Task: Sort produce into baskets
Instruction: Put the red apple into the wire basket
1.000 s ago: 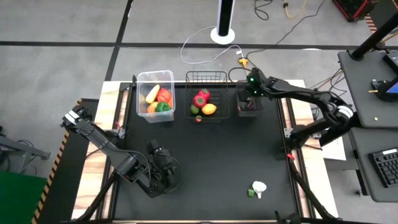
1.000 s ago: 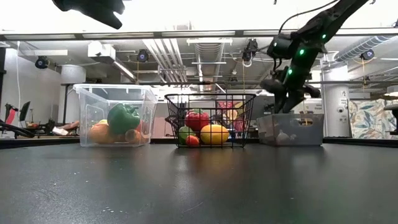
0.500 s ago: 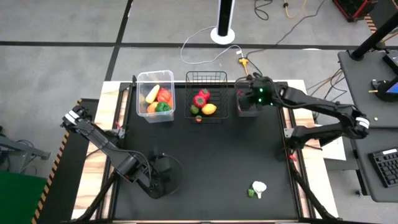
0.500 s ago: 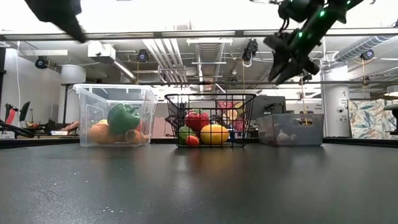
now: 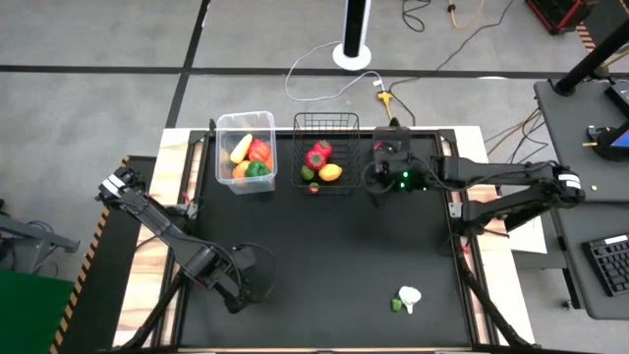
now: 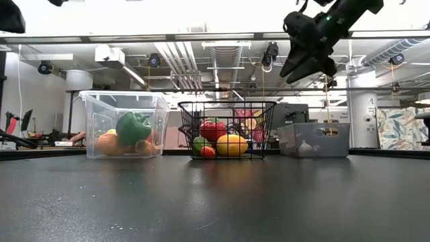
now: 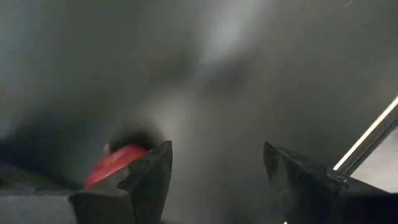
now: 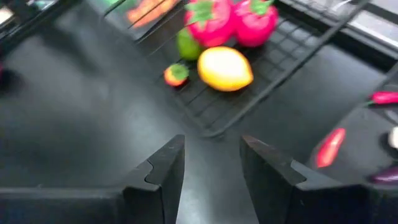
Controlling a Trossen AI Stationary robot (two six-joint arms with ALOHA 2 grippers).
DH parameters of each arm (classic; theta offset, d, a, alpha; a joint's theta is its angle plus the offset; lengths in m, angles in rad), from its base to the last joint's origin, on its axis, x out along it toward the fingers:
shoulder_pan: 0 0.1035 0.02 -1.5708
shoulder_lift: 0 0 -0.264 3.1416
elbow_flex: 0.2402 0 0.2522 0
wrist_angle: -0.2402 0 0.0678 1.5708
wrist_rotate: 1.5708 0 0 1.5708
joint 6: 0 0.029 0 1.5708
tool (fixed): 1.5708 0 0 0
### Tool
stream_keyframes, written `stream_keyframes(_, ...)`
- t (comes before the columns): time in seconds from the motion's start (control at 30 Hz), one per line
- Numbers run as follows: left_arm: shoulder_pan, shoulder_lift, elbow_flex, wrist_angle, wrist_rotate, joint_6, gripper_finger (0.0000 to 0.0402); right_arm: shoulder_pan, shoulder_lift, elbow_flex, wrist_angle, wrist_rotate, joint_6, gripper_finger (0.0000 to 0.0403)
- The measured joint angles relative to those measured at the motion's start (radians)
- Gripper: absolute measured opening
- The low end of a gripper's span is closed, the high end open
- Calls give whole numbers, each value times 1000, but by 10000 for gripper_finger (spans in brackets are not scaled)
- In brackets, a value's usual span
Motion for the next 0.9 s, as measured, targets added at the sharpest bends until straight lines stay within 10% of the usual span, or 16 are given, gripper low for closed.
stream_keyframes(0.9, -25, 0, -50, -261, 43, -262, 236, 289, 5, 0, 6, 107, 89, 166)
